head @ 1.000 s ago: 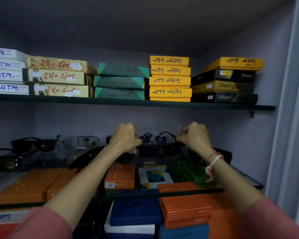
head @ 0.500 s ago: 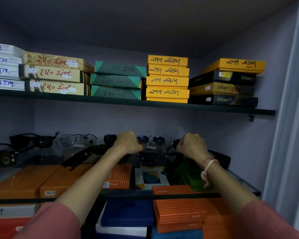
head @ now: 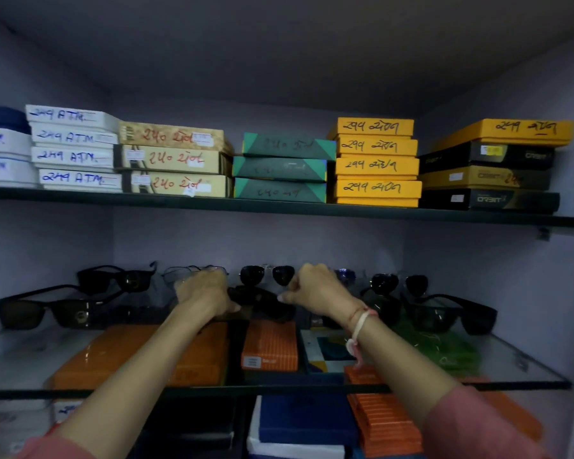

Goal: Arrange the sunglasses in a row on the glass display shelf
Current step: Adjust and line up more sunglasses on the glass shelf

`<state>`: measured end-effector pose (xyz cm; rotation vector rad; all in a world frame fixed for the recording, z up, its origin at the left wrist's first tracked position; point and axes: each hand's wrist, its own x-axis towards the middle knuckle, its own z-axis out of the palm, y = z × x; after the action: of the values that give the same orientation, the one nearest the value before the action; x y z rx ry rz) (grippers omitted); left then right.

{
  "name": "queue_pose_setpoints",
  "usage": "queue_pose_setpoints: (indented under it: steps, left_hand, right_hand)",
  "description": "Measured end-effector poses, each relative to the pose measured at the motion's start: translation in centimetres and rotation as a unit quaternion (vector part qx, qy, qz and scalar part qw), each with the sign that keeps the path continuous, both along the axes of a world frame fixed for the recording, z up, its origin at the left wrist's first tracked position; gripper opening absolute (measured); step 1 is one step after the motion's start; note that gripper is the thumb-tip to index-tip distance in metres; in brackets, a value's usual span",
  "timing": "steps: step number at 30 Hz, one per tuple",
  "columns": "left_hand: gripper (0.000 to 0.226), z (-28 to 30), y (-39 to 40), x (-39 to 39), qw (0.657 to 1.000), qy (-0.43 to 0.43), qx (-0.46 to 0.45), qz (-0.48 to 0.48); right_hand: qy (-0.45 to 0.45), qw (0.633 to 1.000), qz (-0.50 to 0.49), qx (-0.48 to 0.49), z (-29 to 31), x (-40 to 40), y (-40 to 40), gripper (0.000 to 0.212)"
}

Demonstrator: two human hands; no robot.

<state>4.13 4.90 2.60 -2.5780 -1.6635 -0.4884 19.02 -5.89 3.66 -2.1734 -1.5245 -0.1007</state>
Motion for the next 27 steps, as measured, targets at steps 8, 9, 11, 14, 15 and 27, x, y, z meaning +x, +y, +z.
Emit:
queue_pose_setpoints:
  steps: [8,9,11,14,15,27]
  left_hand:
    - [0.053,-0.6,2.3,-4.2,1.0,-0.008,0.016,0.017]
    - [0.054,-0.6,2.7,-4.6,1.0,-0.011,0.012,0.007]
    - [0.058,-0.6,3.3,-5.1,1.0,-0.018,-0.007,-0.025]
    - [0.065,-0.3,3.5,-5.6,0.992,-0.071,-0.039,-0.098]
    - [0.063,-0.1,3.4,-5.7,0.985,-0.109,-0.047,-0.128]
    - [0.022,1.4,1.8,-5.9,0.956,-0.178,0.022,-0.234]
  right_hand:
    - [0.059,0.998,-0.034,-0.011,-1.1,-1.7,2.4,0.038]
    - [0.062,0.997,-0.034,0.009,-1.1,-1.9,2.4,0.033]
    - [0.066,0.996,-0.034,0.048,-1.2,-2.4,2.3,0.028]
    - [0.052,0.995,-0.019,0.081,-1.3,-3.1,1.9,0.027]
    - [0.049,0.995,-0.009,0.092,-1.4,-3.2,1.7,0.027]
    - [0.122,0.983,0.024,0.137,0.6,-3.4,-1.7,0.035]
